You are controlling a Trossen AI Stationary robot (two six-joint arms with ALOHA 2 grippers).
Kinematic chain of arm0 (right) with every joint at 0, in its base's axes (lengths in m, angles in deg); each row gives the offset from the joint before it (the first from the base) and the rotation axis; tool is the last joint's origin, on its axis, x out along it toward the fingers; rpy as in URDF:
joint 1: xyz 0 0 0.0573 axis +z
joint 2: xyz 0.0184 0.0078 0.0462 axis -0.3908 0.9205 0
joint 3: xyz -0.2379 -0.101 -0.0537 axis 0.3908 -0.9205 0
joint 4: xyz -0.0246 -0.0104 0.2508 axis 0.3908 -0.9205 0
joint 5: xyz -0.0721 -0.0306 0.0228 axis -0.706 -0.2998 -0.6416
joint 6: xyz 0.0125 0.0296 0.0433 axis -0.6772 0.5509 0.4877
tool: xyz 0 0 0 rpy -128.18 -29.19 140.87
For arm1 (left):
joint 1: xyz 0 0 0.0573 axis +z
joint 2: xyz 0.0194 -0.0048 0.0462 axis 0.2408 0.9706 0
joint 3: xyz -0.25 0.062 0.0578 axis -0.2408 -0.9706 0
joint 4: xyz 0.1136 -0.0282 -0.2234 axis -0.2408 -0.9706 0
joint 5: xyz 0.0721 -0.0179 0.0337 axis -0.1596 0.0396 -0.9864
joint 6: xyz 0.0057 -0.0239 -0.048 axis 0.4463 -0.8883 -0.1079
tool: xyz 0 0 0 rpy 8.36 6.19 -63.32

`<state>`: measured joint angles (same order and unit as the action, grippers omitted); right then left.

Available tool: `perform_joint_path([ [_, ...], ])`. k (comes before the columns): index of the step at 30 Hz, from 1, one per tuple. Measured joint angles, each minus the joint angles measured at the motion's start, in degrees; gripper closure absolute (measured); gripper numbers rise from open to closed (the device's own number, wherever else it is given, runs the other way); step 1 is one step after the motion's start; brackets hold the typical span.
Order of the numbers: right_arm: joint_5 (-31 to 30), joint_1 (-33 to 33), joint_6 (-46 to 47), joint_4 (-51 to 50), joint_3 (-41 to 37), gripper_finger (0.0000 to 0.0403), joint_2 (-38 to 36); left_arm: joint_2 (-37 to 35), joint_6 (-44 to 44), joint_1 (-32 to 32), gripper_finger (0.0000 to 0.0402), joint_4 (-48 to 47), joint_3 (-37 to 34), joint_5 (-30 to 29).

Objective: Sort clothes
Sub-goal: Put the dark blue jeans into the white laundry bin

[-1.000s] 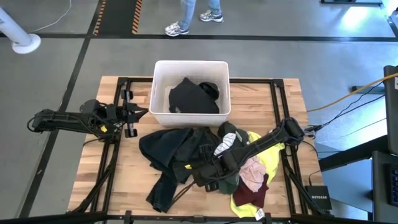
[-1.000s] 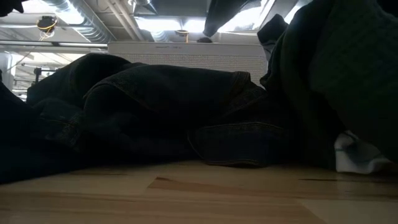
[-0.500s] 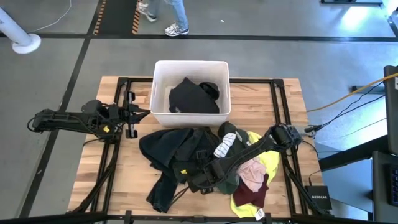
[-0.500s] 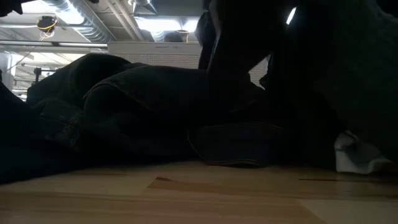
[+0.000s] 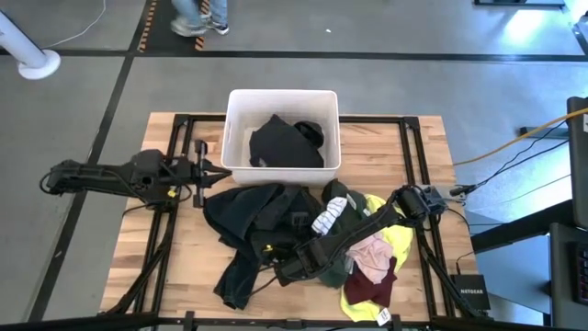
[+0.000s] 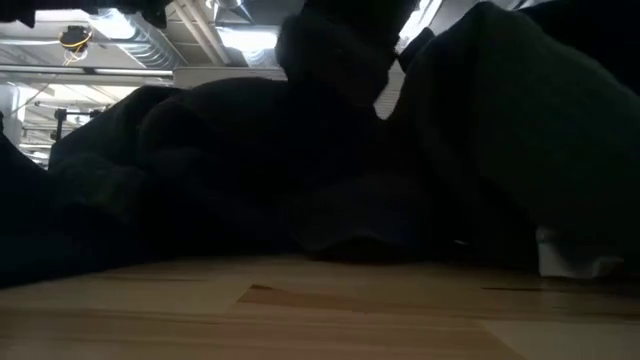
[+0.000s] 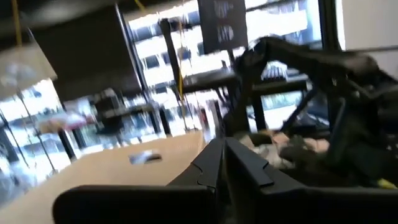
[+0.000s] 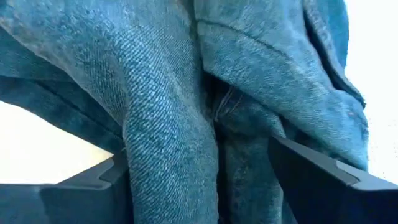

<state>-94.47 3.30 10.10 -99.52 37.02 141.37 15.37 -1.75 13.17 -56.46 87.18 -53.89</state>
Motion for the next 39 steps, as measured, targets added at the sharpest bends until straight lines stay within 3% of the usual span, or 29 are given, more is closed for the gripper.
perform_joint_path([
  [6,1.6,-0.02,1.6,1.64,0.02,0.0097,-0.02,3.43,-0.49,-2.02,0.0389,-14.68,7.38,-0.02],
  [10,2.5,-0.04,3.36,1.81,0.02,0.0097,-0.02,3.8,-1.97,-4.42,0.0389,-17.57,9.6,-0.03],
  [15,2.52,-0.02,3.69,2.52,0.02,0.0097,-0.02,3.87,-10.2,-7.96,0.0389,-26.05,12.92,0.04],
  [22,0.07,-0.04,3.31,3.59,0.02,0.0097,-0.02,6.41,-16.68,-8.34,0.0389,-31.16,13.34,-3.0],
  [31,-8.4,-0.25,-8.83,5.83,3.38,0.0097,-0.07,13.99,-21.08,-8.34,0.0389,-36.0,13.32,-3.05],
  [39,-6.13,-3.03,-17.14,9.91,3.41,0.0097,-0.07,18.21,-27.48,-8.34,0.0389,-42.06,13.3,-4.02],
])
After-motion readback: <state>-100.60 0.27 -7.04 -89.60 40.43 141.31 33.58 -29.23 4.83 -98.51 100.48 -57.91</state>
